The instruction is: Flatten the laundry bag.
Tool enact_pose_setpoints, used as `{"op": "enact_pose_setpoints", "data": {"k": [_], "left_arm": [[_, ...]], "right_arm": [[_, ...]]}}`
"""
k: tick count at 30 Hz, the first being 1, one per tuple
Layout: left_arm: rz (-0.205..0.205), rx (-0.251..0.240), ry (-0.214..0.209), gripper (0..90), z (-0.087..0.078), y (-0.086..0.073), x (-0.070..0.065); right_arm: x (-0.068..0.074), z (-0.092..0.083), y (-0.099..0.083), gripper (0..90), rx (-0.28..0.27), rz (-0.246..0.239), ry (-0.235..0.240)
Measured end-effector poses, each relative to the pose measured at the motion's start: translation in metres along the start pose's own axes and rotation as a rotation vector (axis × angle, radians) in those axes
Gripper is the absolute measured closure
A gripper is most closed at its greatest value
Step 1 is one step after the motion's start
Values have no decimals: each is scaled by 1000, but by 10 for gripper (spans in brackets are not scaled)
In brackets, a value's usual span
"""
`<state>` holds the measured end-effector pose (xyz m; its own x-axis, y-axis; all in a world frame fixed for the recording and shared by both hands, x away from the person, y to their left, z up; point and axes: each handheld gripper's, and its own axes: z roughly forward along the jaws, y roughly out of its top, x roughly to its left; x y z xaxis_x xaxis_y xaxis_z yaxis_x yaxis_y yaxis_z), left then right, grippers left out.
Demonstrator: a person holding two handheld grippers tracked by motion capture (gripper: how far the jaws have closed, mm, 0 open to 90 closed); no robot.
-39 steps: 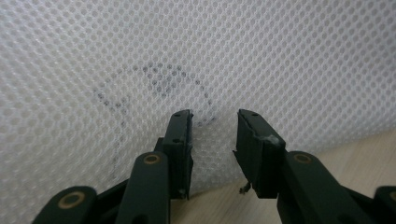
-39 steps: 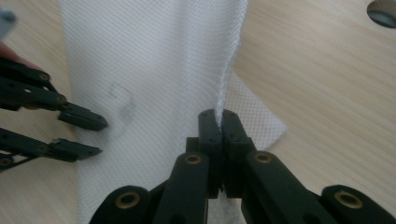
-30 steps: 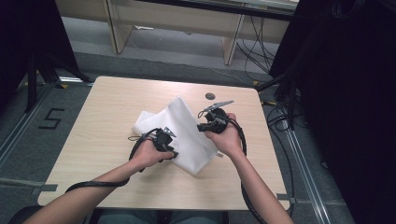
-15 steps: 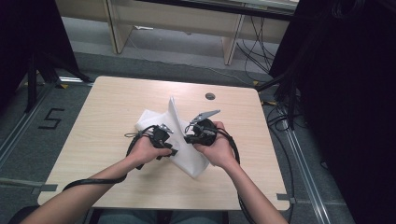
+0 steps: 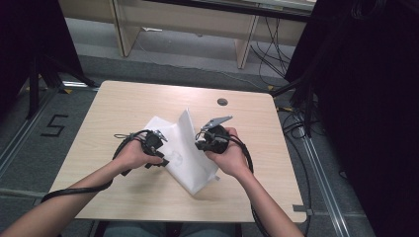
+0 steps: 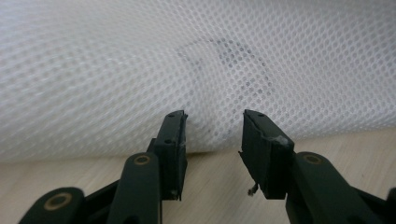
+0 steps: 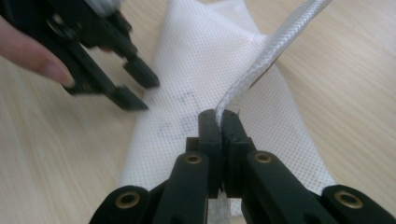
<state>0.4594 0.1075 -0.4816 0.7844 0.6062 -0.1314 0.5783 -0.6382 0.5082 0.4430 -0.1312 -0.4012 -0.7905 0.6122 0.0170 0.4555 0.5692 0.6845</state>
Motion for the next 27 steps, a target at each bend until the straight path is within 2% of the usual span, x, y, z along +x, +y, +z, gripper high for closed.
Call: {"op": "enact_pose_setpoints", "data": {"k": [1,2,3,4,5,6,8,10,11,12,13,14,16,19,20,21,22,23,24,25,26,27], "left_arm": [[-2,-5,-2,597,3,1,0],[-14,-9,-4,600,5,2,0],[-15,-8,-6,603,6,3,1],[-35,-21,-11,606,9,4,1],[-41,-23,-10,609,10,5,2],[-42,-26,-6,610,12,6,3],[-52,-33,-2,612,15,7,4],[-63,-46,9,623,16,8,5],[-65,-57,9,625,17,9,7],[-81,-65,7,629,18,10,7],[-113,-78,0,629,20,11,7],[-114,-95,3,628,23,13,8],[-111,-104,6,629,27,17,7],[-99,-110,19,629,31,23,5],[-186,-197,19,629,41,28,-2],[-186,-197,19,629,41,28,-2],[-185,-195,27,629,42,30,0],[-205,-205,19,630,43,31,0],[-217,-209,12,630,43,31,2],[-224,-214,-1,630,43,31,3],[-206,-198,-4,627,41,30,6],[-238,-228,-10,625,42,30,5]], "right_arm": [[1,-3,2,898,14,-2,5],[3,-3,4,897,-14,8,14],[6,-4,6,897,-18,12,19],[8,-7,9,897,-16,-14,35],[10,-8,10,897,-26,-25,32],[15,-9,12,897,-27,-6,39],[17,-11,15,897,-54,-43,51],[23,-16,17,897,-43,-25,50],[23,-15,18,897,-69,-56,47],[26,-19,20,897,-58,-41,60],[26,-19,22,897,-66,-81,61],[28,-21,23,897,-76,-63,55],[25,-24,27,896,-69,-105,29],[26,-24,29,896,-73,-105,37],[25,-25,29,896,-61,-98,49],[25,-25,29,896,-61,-98,49],[26,-23,24,896,-56,-109,74],[27,-22,22,896,-56,-90,80],[28,-21,19,896,-52,-95,94],[30,-20,16,896,-42,-84,120],[31,-20,14,896,-32,-91,131],[33,-18,12,896,-46,-95,126]]}}
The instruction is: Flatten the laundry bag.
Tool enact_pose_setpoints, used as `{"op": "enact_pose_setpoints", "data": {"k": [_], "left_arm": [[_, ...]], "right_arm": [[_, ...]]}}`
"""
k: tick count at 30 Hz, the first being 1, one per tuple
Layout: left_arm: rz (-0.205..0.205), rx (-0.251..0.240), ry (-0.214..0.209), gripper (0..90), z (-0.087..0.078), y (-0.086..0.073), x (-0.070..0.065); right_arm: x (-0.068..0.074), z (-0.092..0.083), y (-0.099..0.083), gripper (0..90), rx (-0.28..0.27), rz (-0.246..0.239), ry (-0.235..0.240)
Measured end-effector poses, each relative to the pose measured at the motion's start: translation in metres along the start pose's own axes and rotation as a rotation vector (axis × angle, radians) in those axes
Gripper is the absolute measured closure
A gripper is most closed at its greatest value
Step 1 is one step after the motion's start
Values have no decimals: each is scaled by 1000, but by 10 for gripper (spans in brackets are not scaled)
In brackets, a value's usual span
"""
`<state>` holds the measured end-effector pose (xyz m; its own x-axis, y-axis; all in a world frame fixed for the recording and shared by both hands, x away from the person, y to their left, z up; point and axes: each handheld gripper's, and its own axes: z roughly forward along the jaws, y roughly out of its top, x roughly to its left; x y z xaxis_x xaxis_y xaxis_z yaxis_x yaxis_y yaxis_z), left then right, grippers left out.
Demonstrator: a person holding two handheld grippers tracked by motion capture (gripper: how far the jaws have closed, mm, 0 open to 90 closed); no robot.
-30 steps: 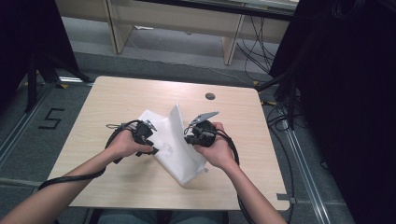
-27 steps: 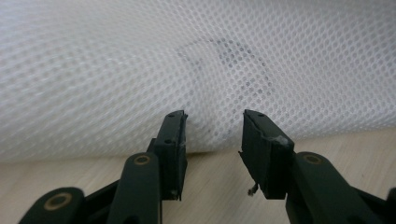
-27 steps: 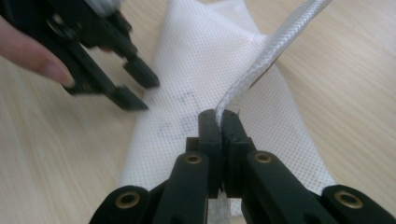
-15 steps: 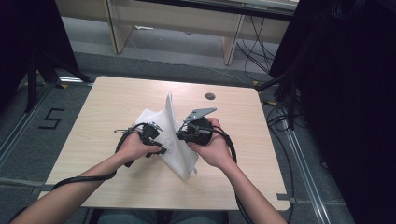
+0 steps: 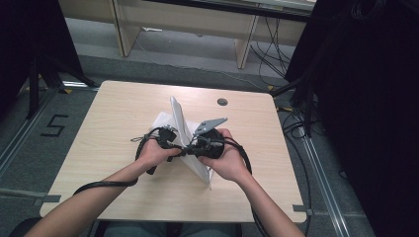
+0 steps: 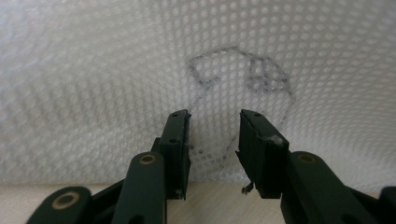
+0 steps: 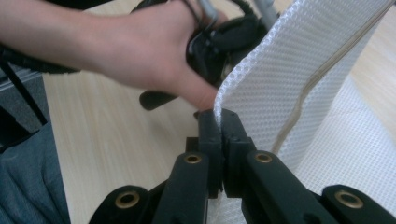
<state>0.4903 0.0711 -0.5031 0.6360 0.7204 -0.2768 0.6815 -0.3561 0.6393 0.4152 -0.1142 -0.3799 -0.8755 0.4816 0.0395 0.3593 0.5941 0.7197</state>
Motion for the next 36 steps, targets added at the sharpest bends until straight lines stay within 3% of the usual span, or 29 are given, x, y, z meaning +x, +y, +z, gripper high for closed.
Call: {"op": "enact_pose_setpoints", "data": {"k": [1,2,3,6,7,8,9,10,13,15,16,17,20,22,27,31,36], "left_arm": [[-4,-11,-2,621,-1,-1,0],[24,8,-3,616,-3,-1,3],[-10,-23,-7,610,-3,-2,1],[26,-22,3,593,-9,-1,6],[12,-33,5,590,-11,-1,6],[20,-37,10,588,-13,-1,8],[61,-5,20,586,-16,0,11],[56,-21,22,583,-17,-1,11],[100,-11,51,569,-26,-1,14],[113,-4,69,557,-34,-3,16],[100,-33,71,552,-36,-4,15],[110,-27,78,546,-39,-5,16],[153,-20,100,531,-55,-7,22],[164,-18,117,524,-66,-7,27],[182,-59,192,520,-95,-11,42],[182,-60,211,513,-113,-19,48],[212,-65,227,499,-127,-28,52]], "right_arm": [[1,0,-1,896,19,-6,14],[1,0,-3,896,26,-13,14],[2,1,-4,896,15,-7,16],[3,2,-7,896,31,-11,22],[4,2,-7,897,41,-10,31],[5,4,-8,897,47,-20,37],[7,5,-9,897,46,-20,41],[7,5,-9,897,61,-26,51],[11,9,-11,896,61,-27,51],[11,10,-12,897,77,-26,66],[12,10,-12,896,82,-20,61],[11,10,-13,896,68,-28,56],[12,10,-13,896,74,-34,64],[13,11,-13,896,71,-17,48],[14,10,-14,896,73,-32,57],[16,11,-14,896,67,-29,59],[20,10,-15,896,66,-43,62]]}}
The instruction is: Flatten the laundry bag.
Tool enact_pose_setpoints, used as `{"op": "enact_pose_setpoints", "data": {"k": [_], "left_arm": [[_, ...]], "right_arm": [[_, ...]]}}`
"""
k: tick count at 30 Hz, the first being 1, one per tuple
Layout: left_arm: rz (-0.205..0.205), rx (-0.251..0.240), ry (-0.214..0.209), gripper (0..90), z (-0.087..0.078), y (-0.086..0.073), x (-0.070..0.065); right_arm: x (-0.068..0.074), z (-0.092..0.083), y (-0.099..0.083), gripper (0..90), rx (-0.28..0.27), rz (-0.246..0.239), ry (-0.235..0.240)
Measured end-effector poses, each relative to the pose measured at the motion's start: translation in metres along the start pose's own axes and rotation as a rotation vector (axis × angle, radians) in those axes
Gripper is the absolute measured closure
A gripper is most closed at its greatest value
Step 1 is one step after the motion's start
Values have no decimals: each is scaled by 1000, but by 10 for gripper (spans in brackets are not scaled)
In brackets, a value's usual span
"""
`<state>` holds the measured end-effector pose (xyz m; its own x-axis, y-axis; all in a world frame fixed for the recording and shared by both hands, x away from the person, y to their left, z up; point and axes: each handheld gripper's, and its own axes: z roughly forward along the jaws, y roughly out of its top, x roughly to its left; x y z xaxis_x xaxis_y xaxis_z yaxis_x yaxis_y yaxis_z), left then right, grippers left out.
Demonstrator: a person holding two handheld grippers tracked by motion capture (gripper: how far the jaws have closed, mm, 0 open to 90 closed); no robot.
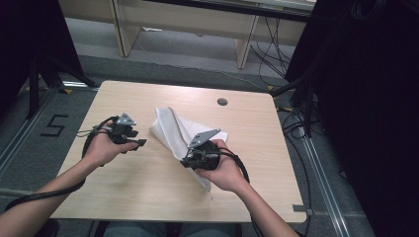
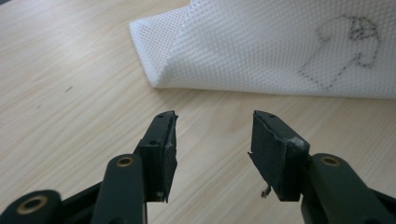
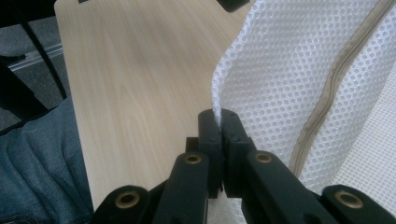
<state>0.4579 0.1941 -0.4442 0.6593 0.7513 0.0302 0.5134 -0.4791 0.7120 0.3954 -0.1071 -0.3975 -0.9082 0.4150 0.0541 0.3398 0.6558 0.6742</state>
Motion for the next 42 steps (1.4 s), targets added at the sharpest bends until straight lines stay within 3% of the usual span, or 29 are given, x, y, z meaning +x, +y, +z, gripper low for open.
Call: {"op": "enact_pose_setpoints", "data": {"k": [4,11,15,16,21,26,30,33,35,37,40,41,42], "left_arm": [[1,-16,14,488,-16,-9,4],[-72,-98,16,477,-35,-25,2],[-68,-98,28,474,-41,-32,3],[-76,-104,32,473,-42,-35,2],[-92,-100,21,470,-42,-47,0],[-106,-99,19,462,-41,-55,0],[-116,-93,21,462,-40,-59,2],[-116,-96,30,462,-39,-60,3],[-124,-95,30,462,-39,-60,4],[-119,-91,52,461,-40,-60,7],[-132,-107,68,461,-41,-61,10],[-136,-103,72,461,-41,-61,11],[-129,-94,71,461,-42,-61,12]], "right_arm": [[4,-1,-1,896,8,-2,7],[7,0,-4,896,-1,-7,17],[11,0,-7,895,-3,-19,22],[13,0,-8,895,-12,-2,24],[17,4,-13,895,-14,-8,30],[20,7,-18,894,6,-33,35],[22,10,-22,895,19,-25,41],[23,13,-25,895,21,-6,47],[22,16,-27,895,13,-36,55],[24,18,-28,894,22,-20,82],[25,20,-29,894,27,-33,82],[25,21,-30,894,27,-57,85],[26,21,-30,894,34,-33,87]]}}
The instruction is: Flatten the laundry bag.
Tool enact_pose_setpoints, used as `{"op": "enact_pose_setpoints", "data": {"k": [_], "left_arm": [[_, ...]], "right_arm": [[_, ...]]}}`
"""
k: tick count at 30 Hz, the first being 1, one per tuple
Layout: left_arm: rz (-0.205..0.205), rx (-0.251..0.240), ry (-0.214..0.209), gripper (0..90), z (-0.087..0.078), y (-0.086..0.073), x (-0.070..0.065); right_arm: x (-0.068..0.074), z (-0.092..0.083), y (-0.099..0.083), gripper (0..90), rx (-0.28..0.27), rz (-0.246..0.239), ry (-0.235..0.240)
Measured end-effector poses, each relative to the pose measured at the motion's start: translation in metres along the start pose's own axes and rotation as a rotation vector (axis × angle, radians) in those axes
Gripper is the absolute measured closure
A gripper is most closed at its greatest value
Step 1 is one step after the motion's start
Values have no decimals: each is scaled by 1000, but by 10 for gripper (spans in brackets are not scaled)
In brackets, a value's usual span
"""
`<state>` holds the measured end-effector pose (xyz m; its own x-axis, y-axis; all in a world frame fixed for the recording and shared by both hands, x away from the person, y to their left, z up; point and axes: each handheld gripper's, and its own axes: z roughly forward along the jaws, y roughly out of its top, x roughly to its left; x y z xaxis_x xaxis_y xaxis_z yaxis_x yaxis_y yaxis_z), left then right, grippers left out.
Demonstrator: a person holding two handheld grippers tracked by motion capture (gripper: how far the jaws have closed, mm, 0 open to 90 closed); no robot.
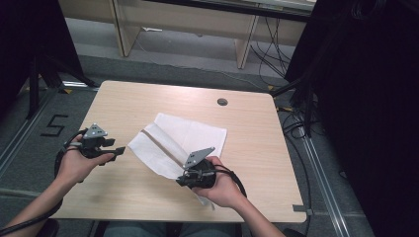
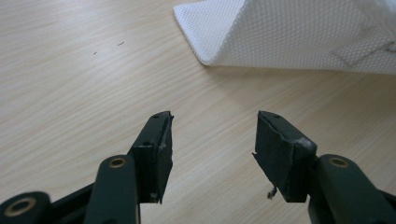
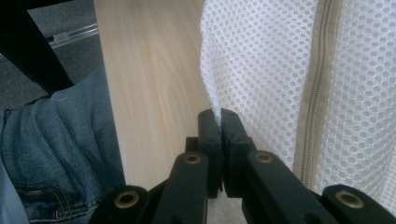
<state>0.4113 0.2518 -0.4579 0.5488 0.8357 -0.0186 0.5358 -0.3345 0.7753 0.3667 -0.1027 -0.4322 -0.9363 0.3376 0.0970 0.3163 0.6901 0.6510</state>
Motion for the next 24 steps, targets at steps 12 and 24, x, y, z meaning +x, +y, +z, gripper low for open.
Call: {"op": "enact_pose_setpoints", "data": {"k": [12,24], "left_arm": [[17,18,20,460,-2,0,4],[15,17,13,459,1,-1,2]], "right_arm": [[2,5,-5,890,27,5,28],[3,10,-11,880,65,-12,55]]}}
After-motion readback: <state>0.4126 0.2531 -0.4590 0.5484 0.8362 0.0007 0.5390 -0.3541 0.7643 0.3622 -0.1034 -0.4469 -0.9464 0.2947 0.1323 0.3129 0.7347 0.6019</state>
